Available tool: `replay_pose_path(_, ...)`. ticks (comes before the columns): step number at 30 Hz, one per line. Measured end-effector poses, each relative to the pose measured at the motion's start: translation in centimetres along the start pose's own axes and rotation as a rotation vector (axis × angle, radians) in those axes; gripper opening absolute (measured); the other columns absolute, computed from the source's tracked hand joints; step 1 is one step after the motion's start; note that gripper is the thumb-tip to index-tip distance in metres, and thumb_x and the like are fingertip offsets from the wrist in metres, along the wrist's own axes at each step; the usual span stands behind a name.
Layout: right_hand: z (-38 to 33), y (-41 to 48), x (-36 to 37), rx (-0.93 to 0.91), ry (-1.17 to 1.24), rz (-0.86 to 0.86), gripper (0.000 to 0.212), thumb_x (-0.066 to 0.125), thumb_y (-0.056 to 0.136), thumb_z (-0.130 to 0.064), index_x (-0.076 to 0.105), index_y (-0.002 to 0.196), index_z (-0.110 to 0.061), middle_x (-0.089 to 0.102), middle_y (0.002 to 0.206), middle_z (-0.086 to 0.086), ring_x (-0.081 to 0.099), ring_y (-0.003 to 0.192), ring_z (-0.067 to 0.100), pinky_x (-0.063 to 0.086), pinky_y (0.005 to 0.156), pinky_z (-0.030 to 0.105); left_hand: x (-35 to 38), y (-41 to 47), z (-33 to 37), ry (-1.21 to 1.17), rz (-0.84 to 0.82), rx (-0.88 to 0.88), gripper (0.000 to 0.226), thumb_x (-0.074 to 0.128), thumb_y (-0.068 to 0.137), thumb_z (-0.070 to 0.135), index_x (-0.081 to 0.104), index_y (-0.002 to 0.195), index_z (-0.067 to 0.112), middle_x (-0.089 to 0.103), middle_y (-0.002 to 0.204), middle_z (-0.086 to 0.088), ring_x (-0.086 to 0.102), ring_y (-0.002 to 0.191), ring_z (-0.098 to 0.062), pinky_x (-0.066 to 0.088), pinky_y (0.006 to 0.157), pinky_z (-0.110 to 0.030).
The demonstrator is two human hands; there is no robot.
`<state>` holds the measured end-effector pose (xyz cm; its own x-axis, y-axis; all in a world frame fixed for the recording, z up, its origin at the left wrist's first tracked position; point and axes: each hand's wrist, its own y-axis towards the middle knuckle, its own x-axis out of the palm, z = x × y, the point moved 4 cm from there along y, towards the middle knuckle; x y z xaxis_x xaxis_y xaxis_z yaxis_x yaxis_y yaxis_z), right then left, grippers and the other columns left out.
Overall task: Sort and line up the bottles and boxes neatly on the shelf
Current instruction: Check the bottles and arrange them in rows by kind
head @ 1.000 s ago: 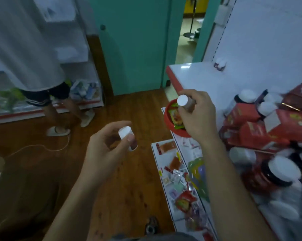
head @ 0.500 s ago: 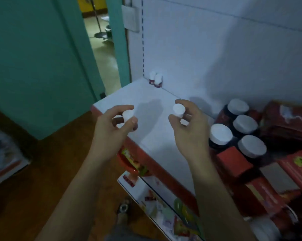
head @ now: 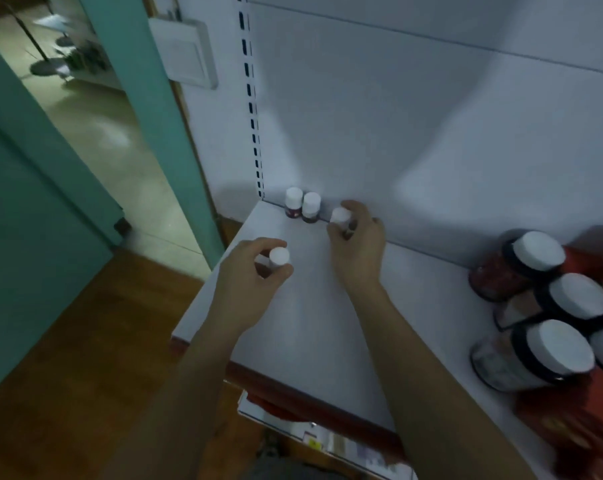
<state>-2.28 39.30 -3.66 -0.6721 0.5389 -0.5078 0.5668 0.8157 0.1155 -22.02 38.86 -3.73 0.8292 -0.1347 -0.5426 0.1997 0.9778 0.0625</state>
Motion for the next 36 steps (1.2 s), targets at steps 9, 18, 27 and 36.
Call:
replay_pose_path(9,-0.7,-0.2,1.5,0.075,0.134,0.128,0.048,0.068,0.089,-0.003,0.05,0.129,-0.023,0.058,0.116,0.007,0.065,0.089,0.013,0.05,0.082,0.018,-0.7,2.8,-0.8,0.01,-0.164,0.05,0.038,0.08,0.087,0.021,0.065,0.12,0.03,0.066,0.115,0.012,0.065,0.087,0.005,0.052,0.08,-0.02)
replay_pose_path(18,0.4,-3.0,-2.2,0.019,0.085,-0.078,0.039,0.073,0.086,-0.016,0.058,0.118,-0.031,0.063,0.108,-0.01,0.064,0.092,0.01,0.046,0.071,0.014,4.3,4.5,3.2,-0.368,-0.504,0.101,0.058,0.069,0.089,-0.007,0.061,0.136,0.025,0.067,0.131,0.01,0.069,0.111,-0.006,0.056,0.098,-0.033)
replay_pose_path(27,0.8,0.5,-1.2,0.047,0.085,0.17,0.028,0.081,0.082,-0.017,0.059,0.099,-0.022,0.064,0.083,-0.008,0.06,0.073,0.003,0.038,0.062,0.005,2.3,6.3,1.0,-0.097,0.013,0.085,0.032,0.063,0.089,0.001,0.066,0.111,0.023,0.069,0.11,0.002,0.066,0.094,-0.012,0.056,0.091,-0.032)
replay_pose_path(36,1.0,-0.3,-0.4,0.021,0.126,0.228,0.025,0.072,0.083,-0.007,0.056,0.094,-0.023,0.066,0.081,-0.007,0.063,0.073,0.009,0.041,0.068,0.007,2.9,9.0,-0.1,0.393,0.178,0.093,0.043,0.068,0.085,0.023,0.053,0.123,0.009,0.062,0.115,-0.011,0.055,0.108,-0.032,0.048,0.086,-0.042)
